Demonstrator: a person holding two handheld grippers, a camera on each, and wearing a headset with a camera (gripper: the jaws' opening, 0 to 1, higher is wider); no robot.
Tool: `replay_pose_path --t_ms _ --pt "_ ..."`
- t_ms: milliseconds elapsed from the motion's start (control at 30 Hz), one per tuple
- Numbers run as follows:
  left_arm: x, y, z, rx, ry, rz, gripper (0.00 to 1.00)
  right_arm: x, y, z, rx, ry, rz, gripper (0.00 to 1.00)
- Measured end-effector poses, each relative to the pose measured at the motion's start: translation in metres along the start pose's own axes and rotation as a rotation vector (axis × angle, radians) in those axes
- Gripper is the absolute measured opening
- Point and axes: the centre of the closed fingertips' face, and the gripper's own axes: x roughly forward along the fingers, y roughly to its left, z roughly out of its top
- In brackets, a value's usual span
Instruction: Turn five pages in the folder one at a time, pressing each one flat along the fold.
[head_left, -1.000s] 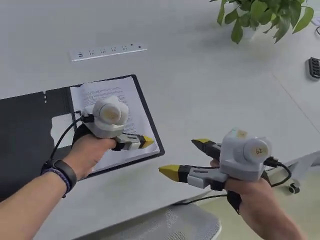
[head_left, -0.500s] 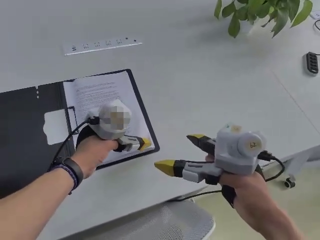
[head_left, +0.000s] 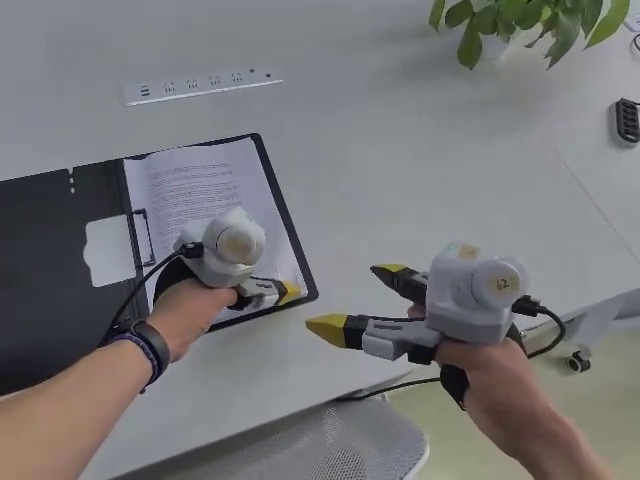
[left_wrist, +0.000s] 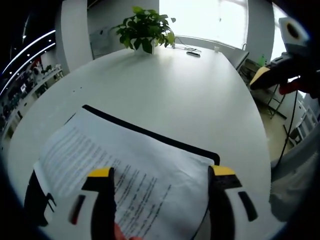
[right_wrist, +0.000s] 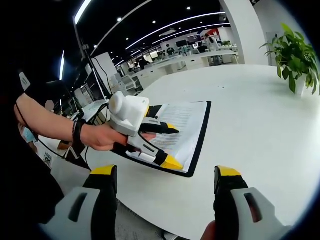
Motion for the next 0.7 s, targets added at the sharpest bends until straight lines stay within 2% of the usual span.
replay_pose_path --t_ms 233,500,700 --pt "0.002 0.005 0.000 0.004 -0.018 -0.002 0.74 0.004 -0.001 0.003 -0.002 0.001 0.009 0.79" --pt "0.002 0.016 0.000 -0.016 -0.033 0.002 0.66 0.015 -0.004 0.008 -0.007 0.003 0.026 0.76" --pt "0.001 0.014 -0.001 -0.024 -0.041 0.006 0.64 0.027 -0.010 0.014 -0.010 0.002 0.040 0.74"
